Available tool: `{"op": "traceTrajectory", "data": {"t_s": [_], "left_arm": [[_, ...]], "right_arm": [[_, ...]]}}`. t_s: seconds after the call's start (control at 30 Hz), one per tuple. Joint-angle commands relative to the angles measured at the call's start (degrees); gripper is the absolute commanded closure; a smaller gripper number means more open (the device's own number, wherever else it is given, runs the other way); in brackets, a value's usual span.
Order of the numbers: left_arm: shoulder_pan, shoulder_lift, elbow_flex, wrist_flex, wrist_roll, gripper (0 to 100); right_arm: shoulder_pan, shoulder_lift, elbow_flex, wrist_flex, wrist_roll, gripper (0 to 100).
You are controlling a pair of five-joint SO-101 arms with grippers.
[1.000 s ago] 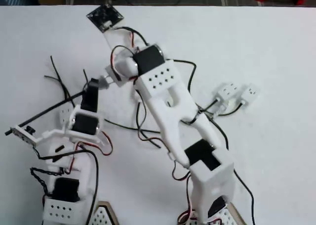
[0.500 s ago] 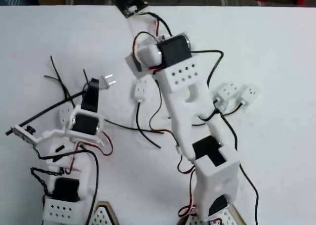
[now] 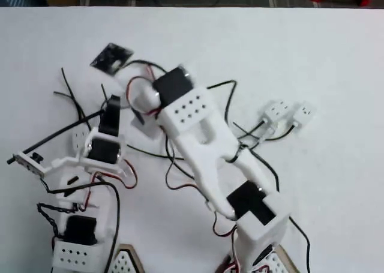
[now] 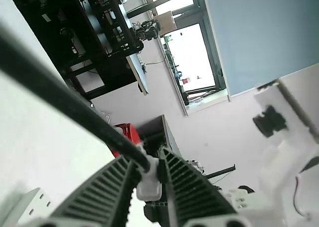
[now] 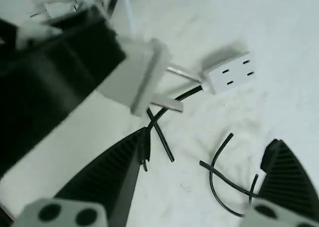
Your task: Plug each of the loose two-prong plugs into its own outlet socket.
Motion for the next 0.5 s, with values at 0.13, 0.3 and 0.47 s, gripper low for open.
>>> {"op": "traceTrajectory", "data": {"t_s": [0.13, 0.3, 0.47], "left_arm": [[0.48, -0.22, -0.53, -1.32, 0.35, 97], [0.57, -0.22, -0.53, -1.32, 0.35, 97], [0.57, -0.22, -0.44, -1.32, 0.35, 97]], "right_arm": [[1.27, -0.13, 0.0, -12.7, 0.44, 64.4], [0.31, -0.57, -0.35, -15.96, 0.44, 64.4], [0.22, 0.04, -5.63, -16.13, 0.35, 64.4]]}}
